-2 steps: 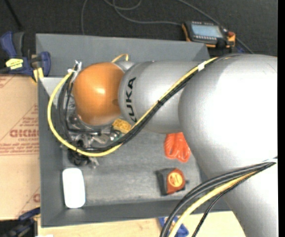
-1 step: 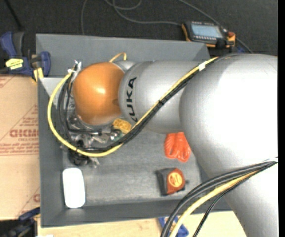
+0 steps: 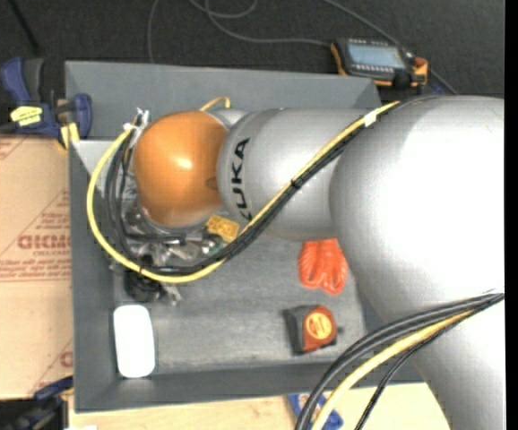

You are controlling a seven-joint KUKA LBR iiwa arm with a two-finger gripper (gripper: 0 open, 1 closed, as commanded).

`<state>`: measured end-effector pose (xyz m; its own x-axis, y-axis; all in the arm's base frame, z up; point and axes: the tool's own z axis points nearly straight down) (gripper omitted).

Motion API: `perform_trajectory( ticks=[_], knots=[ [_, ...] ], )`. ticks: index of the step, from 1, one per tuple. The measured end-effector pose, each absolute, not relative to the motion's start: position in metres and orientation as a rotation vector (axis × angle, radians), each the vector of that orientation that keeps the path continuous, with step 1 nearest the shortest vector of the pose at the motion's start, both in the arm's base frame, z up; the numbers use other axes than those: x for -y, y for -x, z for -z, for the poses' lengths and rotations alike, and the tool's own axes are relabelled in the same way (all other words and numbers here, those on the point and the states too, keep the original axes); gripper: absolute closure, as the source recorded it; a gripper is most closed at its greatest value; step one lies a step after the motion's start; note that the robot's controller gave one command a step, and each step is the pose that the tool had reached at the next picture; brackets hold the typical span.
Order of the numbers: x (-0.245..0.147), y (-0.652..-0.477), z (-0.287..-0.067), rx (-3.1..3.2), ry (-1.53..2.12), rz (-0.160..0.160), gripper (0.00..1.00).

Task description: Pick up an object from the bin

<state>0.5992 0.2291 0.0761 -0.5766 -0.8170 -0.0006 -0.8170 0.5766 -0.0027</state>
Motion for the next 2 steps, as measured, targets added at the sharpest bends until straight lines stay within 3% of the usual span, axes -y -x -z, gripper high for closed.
perform_trajectory(
  ticks=[2],
  knots=[
    [-0.230,-0.599,-0.121,-2.792,1.440,0.000,1.00]
  ],
)
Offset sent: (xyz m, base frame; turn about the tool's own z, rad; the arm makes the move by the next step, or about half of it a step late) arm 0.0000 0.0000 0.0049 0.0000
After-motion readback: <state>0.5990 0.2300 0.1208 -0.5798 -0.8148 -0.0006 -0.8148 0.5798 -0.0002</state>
